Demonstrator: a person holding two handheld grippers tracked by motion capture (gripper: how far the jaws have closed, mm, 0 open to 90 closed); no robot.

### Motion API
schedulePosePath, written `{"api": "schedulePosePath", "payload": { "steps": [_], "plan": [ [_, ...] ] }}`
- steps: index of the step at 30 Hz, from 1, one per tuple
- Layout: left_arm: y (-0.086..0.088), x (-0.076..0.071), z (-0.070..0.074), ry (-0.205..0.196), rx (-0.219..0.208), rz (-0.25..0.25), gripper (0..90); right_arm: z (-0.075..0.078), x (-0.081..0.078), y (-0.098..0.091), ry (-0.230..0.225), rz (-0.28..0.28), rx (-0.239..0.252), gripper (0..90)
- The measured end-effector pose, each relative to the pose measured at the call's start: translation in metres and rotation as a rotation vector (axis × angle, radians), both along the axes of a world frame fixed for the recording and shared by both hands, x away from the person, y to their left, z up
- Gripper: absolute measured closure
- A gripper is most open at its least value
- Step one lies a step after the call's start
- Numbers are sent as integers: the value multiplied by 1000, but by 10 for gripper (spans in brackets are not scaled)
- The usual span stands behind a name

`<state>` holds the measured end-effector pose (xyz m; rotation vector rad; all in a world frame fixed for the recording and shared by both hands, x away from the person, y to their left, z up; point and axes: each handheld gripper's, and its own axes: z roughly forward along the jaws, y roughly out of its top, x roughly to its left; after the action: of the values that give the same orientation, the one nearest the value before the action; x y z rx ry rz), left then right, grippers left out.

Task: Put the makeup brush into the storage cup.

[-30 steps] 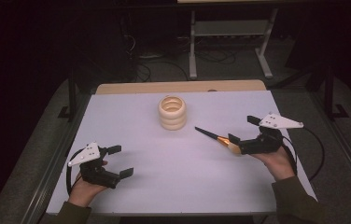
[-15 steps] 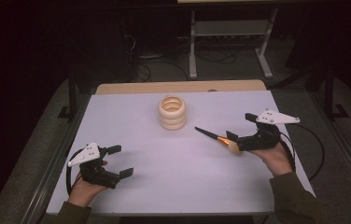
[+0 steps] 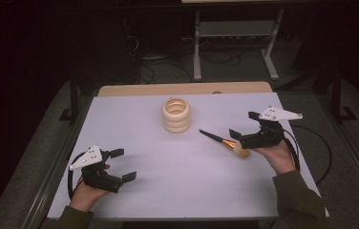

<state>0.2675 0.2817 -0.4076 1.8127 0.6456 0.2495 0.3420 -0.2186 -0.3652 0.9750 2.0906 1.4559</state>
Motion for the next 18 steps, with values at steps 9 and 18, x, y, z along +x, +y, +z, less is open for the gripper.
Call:
{"api": "schedulePosePath", "payload": {
  "steps": [9, 18],
  "plan": [
    [0, 0, 0, 5, 0, -1, 0, 3, 10, 3, -3, 3, -7, 0],
    [-1, 0, 0, 6, 1, -2, 0, 5, 18, 6, -2, 0, 3, 0]
  ]
}}
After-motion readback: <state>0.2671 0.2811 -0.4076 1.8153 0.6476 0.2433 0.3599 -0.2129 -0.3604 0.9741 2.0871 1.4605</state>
